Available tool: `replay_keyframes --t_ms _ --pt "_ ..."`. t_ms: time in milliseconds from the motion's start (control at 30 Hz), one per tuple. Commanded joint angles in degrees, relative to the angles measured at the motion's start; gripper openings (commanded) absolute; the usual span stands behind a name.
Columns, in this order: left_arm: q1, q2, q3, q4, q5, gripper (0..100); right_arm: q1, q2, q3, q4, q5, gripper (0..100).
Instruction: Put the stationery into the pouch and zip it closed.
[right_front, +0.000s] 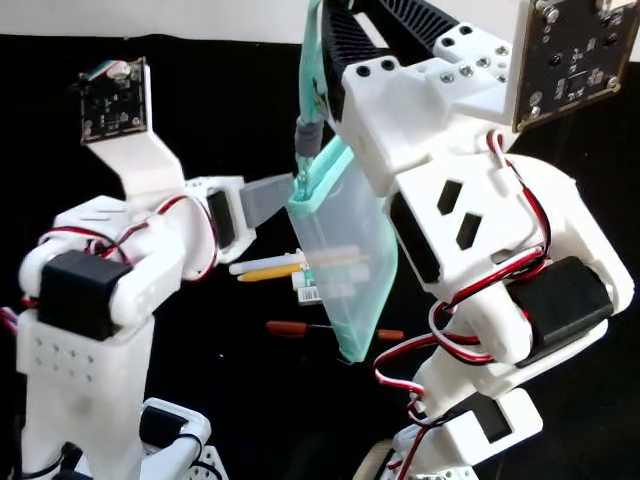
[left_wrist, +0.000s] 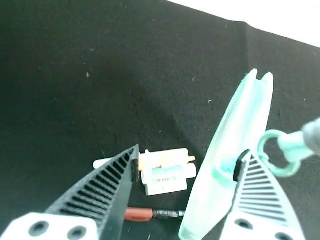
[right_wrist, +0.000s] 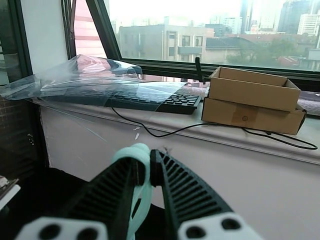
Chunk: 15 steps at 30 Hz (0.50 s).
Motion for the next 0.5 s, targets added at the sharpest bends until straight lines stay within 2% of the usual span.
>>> replay_keyframes --t_ms 0,100,333,467 --pt "0.7 -0.7 0.7 -2.7 0.4 31 1.6 -1.4 -0.9 0.0 -0.4 0.7" --pt "1.5 -0.7 1.8 -2.7 0.4 31 2.1 -1.4 -1.1 0.0 -0.4 0.7" --pt "8.7 -0.7 4.7 -2.7 0.4 31 2.1 -1.4 -1.0 0.0 -0.4 0.7" --pt "9.2 -0.7 8.9 -2.5 0.2 31 2.1 -1.4 -1.1 0.0 -0.4 0.7"
